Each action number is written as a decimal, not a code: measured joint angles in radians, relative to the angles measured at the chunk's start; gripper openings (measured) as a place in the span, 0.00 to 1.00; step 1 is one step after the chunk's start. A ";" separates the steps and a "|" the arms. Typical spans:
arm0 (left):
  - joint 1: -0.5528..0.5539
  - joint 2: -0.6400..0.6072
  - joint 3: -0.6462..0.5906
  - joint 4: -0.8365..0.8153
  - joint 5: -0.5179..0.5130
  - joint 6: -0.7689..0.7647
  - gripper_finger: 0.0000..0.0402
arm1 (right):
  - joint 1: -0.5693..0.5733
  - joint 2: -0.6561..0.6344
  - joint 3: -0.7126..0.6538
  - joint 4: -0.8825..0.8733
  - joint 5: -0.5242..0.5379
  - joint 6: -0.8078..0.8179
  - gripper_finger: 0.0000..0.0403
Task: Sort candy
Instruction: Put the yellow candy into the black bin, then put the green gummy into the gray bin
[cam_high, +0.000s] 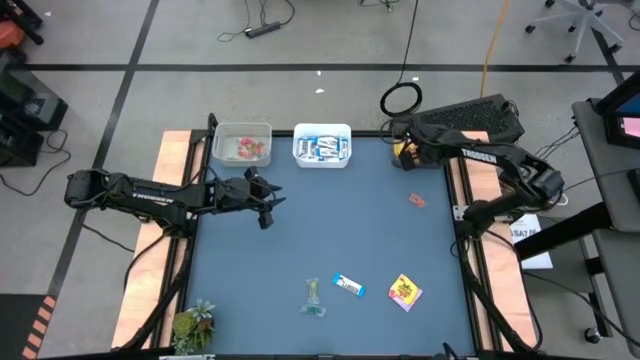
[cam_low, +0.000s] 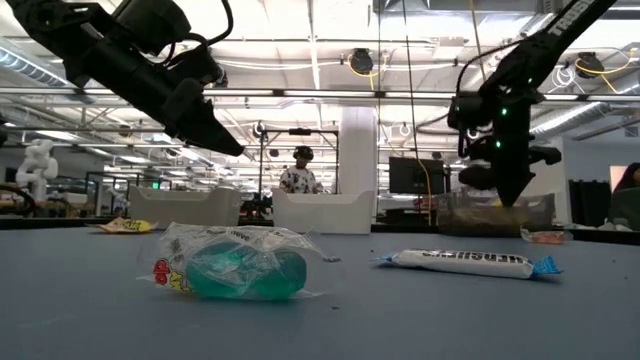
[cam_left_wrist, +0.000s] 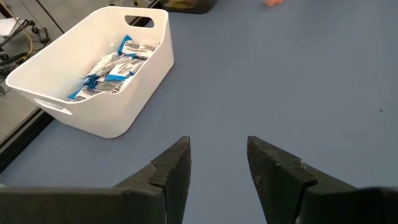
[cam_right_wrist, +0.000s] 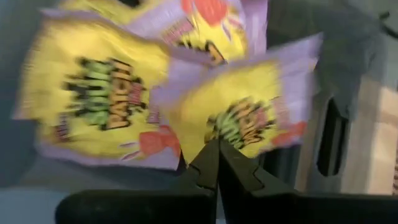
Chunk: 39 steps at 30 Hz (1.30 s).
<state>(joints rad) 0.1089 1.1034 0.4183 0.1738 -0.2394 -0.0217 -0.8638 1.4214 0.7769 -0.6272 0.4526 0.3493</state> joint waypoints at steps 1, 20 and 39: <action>0.000 0.000 0.000 0.000 0.000 -0.001 0.41 | 0.010 -0.023 0.000 -0.006 0.000 -0.006 0.00; -0.073 0.342 0.045 0.375 0.298 0.010 0.41 | 0.509 -0.268 -0.025 0.086 0.094 0.052 0.00; -0.172 0.514 0.261 0.192 0.635 0.190 0.38 | 0.849 -0.280 -0.290 0.751 -0.086 -0.152 0.00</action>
<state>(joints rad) -0.0627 1.6171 0.6790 0.3661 0.3956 0.1683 -0.0145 1.1412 0.4870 0.1241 0.3669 0.1970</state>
